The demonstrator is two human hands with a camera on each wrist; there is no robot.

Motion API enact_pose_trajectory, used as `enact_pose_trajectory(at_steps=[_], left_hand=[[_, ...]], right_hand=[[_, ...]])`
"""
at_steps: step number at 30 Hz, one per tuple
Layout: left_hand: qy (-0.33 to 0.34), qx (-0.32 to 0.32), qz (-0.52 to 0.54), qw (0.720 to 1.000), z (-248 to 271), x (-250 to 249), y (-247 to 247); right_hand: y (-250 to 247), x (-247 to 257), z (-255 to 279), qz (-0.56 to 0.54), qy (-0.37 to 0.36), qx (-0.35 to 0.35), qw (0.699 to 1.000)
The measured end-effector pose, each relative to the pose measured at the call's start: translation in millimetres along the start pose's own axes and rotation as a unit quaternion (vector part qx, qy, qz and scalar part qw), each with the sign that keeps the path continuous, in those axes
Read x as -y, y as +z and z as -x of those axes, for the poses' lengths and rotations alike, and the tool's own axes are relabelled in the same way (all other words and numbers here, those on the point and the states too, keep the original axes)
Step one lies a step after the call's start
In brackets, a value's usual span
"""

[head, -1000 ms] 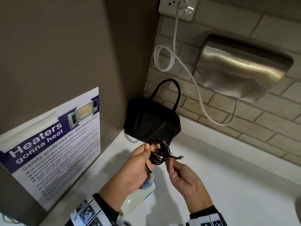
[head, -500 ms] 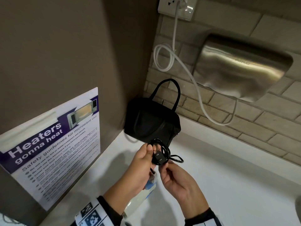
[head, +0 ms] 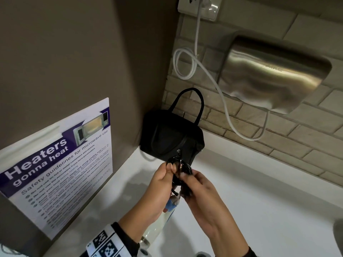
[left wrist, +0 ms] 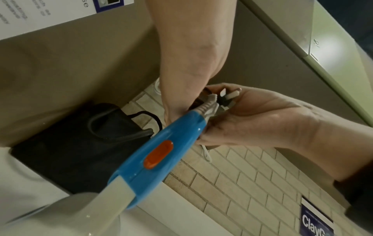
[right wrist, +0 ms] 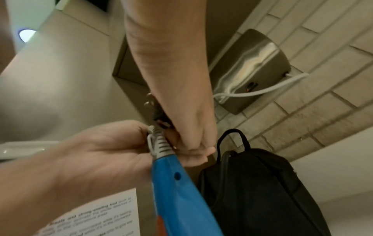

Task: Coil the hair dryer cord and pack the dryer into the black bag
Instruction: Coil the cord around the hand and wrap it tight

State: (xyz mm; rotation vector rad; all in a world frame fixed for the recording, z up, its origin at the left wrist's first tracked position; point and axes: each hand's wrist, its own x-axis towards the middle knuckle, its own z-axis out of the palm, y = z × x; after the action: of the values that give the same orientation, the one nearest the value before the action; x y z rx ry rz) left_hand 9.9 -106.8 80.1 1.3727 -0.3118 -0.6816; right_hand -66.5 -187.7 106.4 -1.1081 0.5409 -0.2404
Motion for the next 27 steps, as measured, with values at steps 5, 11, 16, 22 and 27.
enact_pose_trajectory(at_steps=[5,11,16,22,27], left_hand=[[0.028,-0.013,0.016,0.999,-1.2,3.5,2.4],[0.076,-0.017,-0.019,0.997,-0.8,-0.5,1.2],[0.103,-0.007,-0.038,0.994,1.8,-3.4,0.8],[0.053,-0.031,0.003,0.998,-2.4,-4.1,-5.9],[0.029,-0.007,0.129,0.991,-6.9,-6.9,-10.5]], right_hand=[[-0.5,-0.6,3.8,0.051,-0.018,0.020,0.998],[-1.2,7.7,4.4,-0.091,0.048,0.073,0.992],[-8.5,6.6,6.9,-0.093,0.044,0.120,0.987],[-16.7,4.8,12.4,0.036,0.021,0.130,0.991],[-25.3,-1.9,18.7,0.209,-0.016,0.100,0.973]])
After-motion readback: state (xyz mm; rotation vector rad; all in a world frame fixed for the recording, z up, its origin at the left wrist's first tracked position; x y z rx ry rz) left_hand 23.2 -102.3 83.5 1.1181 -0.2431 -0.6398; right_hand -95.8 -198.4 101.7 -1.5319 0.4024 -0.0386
